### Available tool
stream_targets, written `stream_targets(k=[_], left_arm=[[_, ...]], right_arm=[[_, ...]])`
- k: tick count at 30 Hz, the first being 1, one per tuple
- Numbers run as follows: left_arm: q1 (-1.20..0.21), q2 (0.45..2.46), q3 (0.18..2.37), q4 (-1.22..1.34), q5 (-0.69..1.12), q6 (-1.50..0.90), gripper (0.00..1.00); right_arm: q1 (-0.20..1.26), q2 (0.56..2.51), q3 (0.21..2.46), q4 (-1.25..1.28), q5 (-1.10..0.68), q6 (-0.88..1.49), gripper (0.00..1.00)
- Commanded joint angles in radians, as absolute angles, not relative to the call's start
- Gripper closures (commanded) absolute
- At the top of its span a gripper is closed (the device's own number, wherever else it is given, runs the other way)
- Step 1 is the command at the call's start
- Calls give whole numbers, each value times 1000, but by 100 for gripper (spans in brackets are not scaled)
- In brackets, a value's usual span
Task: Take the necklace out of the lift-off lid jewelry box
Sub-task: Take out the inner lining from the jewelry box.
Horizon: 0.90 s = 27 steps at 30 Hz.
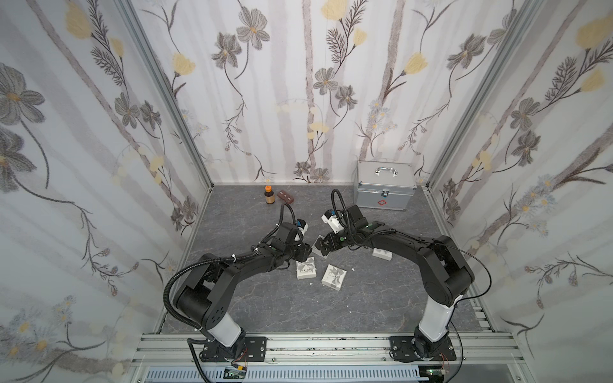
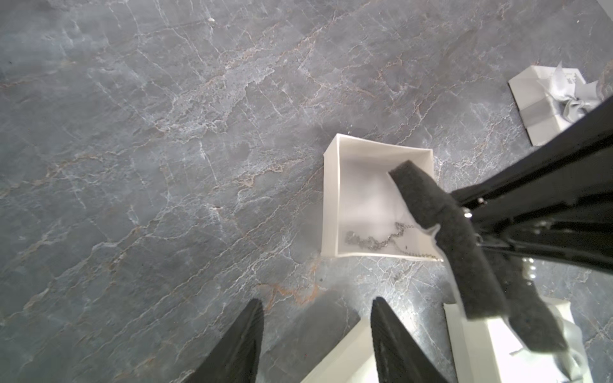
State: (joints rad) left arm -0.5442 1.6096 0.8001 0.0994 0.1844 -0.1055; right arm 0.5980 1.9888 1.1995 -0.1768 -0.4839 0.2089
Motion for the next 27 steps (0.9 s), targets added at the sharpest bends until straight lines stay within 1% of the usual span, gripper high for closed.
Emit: stream_targets(k=[1, 4, 8, 11, 16, 18, 22, 27], left_arm=[[-544, 1585, 816, 104, 182, -123, 46], [-544, 1531, 826, 79, 226, -136, 46], [-543, 1461, 881, 31, 413, -162, 46], [-542, 1422, 917, 13, 478, -193, 47], [-542, 1403, 942, -10, 503, -193, 47], [-543, 1417, 943, -2, 522, -194, 50], [-544, 1450, 960, 20, 544, -226, 58], [-545, 1470, 984, 80, 546, -259, 60]], right_arm=[[592, 1966, 1191, -105, -540, 217, 98], [588, 1936, 1177, -98, -511, 222, 98], [586, 1885, 1166, -82, -465, 229, 96], [585, 1846, 1156, -65, -436, 229, 96], [586, 1793, 1141, -48, -401, 231, 96], [588, 1777, 1137, -43, -399, 228, 96], [603, 1746, 1127, -37, -393, 217, 96], [620, 1724, 1115, -36, -377, 203, 95]])
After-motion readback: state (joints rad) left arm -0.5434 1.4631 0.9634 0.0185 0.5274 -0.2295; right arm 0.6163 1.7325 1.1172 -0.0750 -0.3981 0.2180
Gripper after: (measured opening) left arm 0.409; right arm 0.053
